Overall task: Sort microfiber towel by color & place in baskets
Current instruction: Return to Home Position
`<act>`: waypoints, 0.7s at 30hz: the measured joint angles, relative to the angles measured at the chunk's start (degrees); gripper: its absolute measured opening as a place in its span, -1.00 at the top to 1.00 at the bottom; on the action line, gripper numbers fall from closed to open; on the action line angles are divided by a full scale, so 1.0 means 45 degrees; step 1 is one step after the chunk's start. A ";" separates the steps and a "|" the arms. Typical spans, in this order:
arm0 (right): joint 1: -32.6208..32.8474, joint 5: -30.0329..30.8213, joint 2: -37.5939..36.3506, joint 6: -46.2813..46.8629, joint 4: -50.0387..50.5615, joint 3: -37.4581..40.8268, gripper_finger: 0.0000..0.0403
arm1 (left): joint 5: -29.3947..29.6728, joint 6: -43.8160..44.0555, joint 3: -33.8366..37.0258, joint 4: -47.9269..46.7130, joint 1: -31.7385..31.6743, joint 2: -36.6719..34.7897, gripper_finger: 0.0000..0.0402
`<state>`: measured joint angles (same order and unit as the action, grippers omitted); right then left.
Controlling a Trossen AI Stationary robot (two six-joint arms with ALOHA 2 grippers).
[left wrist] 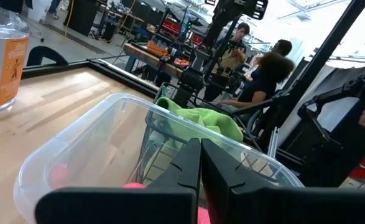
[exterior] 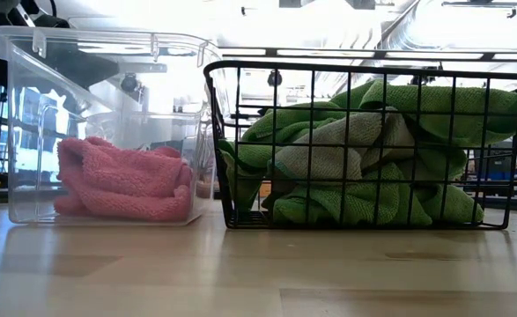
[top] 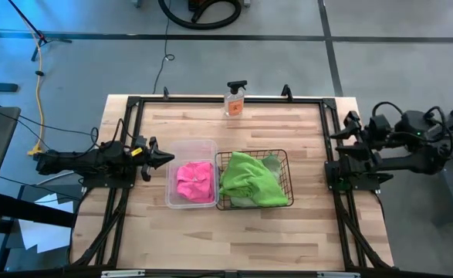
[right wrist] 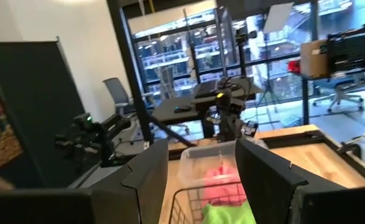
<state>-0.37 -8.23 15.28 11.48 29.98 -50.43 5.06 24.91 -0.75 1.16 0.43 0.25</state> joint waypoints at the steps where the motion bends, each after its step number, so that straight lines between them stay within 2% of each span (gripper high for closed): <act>1: -0.0003 -0.0165 -0.0057 -0.0013 0.0142 0.0000 0.09 | 0.0005 0.0000 0.0000 0.0001 0.0000 0.0000 1.00; 6: -0.0003 -0.0883 -0.0418 0.0306 -0.0099 0.0545 0.09 | 0.0005 0.0000 0.0000 -0.0002 0.0000 0.0000 1.00; 16: 0.0002 -0.1282 -0.1676 0.1112 -0.4746 0.5048 0.09 | 0.0010 -0.0005 0.0000 0.0003 0.0000 0.0000 1.00; 21: 0.0002 -0.1173 -0.2259 0.1101 -0.5584 0.6206 0.09 | 0.0010 -0.0005 0.0000 -0.0002 0.0000 0.0000 1.00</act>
<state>-0.36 -13.51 5.12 16.43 4.85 -22.51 5.10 24.88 -0.75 1.15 0.43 0.25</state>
